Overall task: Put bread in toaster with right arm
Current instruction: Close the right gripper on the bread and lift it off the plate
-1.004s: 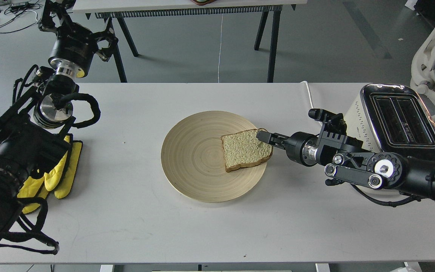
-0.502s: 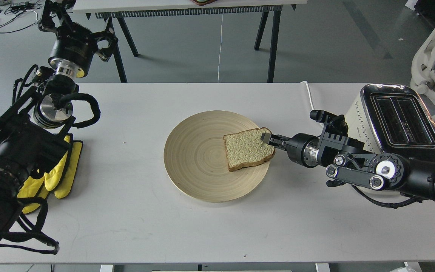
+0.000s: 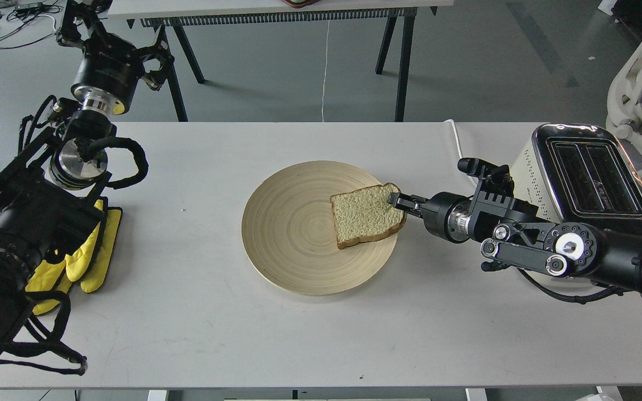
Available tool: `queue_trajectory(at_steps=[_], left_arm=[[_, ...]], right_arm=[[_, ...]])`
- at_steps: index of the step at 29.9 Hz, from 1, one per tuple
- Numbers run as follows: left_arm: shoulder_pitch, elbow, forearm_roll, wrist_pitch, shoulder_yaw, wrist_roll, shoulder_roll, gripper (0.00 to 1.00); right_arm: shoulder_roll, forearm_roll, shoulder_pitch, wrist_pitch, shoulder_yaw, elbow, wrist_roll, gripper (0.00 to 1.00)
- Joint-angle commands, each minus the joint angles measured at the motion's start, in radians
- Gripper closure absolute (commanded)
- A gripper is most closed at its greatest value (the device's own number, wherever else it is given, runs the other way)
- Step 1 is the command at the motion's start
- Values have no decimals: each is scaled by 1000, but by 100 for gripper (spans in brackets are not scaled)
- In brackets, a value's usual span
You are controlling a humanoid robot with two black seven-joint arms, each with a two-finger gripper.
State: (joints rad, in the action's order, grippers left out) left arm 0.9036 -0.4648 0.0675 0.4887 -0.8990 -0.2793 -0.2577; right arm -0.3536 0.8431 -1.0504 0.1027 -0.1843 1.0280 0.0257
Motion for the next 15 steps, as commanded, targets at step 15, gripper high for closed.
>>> queue_trajectory(at_steps=[15], left_arm=[[0,0,0,0,2,0,2,0]], right_arm=[[-85,-2,-25,-11,-10,89,10,99]])
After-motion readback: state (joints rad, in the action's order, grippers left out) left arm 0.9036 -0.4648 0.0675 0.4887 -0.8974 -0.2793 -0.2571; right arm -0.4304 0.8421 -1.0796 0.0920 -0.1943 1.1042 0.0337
